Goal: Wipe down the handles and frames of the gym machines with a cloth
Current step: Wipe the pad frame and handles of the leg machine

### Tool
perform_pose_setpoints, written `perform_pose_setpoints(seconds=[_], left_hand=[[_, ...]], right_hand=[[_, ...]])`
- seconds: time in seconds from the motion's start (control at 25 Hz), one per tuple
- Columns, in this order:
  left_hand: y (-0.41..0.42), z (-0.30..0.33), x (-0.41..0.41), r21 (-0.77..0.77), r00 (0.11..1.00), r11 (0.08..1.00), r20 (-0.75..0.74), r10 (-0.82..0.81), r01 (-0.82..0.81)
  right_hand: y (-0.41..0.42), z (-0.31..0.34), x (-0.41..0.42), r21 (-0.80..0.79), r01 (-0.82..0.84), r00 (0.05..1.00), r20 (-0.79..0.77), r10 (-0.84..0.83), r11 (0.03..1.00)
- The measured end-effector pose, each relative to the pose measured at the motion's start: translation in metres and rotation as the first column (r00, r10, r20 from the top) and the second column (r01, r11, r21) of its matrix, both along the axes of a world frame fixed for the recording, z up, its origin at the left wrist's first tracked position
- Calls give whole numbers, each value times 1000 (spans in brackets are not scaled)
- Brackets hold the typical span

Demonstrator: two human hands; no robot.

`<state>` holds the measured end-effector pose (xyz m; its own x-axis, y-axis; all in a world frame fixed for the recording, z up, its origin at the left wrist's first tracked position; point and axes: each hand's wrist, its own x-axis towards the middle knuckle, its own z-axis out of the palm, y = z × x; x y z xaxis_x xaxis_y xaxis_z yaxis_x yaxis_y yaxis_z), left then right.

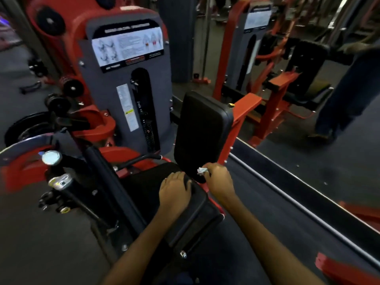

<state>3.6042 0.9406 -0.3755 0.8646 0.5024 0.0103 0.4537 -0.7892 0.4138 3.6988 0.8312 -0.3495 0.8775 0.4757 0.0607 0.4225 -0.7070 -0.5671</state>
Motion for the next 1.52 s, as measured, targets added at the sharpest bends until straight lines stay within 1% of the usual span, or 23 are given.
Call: perform_pose_setpoints(seconds=[0.16,0.24,0.32,0.4,0.52,0.6,0.72,0.88,1.0,1.12,1.2,1.28,1.4,1.44,1.52], left_hand=[[32,-11,23,22,983,983,-40,181,-181],[48,-20,34,24,951,953,-67,302,-301],[61,-30,47,9,900,906,-102,423,-424],[69,-41,64,-14,837,844,-144,528,-536],[79,-60,88,-40,733,743,-202,649,-668],[89,-78,103,-29,673,684,-214,708,-729],[113,-112,122,-6,612,627,-224,758,-779],[161,-169,137,18,605,622,-213,768,-783],[195,-232,141,43,583,612,-261,770,-789],[219,-297,141,56,571,611,-296,766,-790],[233,-332,139,105,546,590,-279,790,-801],[243,-366,137,118,515,558,-266,815,-821],[240,-401,134,183,497,544,-249,832,-819],[239,-408,134,213,491,536,-230,840,-817],[240,-415,135,259,485,521,-192,853,-813]], right_hand=[[60,-21,40,-26,-193,981,1,194,981],[92,-34,62,-44,-289,957,-9,289,956],[122,-48,85,-63,-385,923,-57,381,921],[148,-61,108,-17,-458,883,-126,453,889],[175,-74,140,105,-501,829,-227,511,859],[196,-88,159,105,-540,783,-304,543,835],[236,-124,173,90,-578,737,-369,566,811],[292,-181,185,-1,-493,772,-461,437,870],[331,-239,199,-19,-462,795,-452,404,887],[355,-291,215,-70,-398,853,-396,341,915],[364,-323,229,-52,-385,864,-372,340,922],[372,-356,239,-38,-388,874,-333,354,921],[383,-390,243,-26,-414,880,-269,392,910],[390,-400,242,16,-428,875,-245,419,904],[407,-409,236,166,-429,866,-203,456,888]])
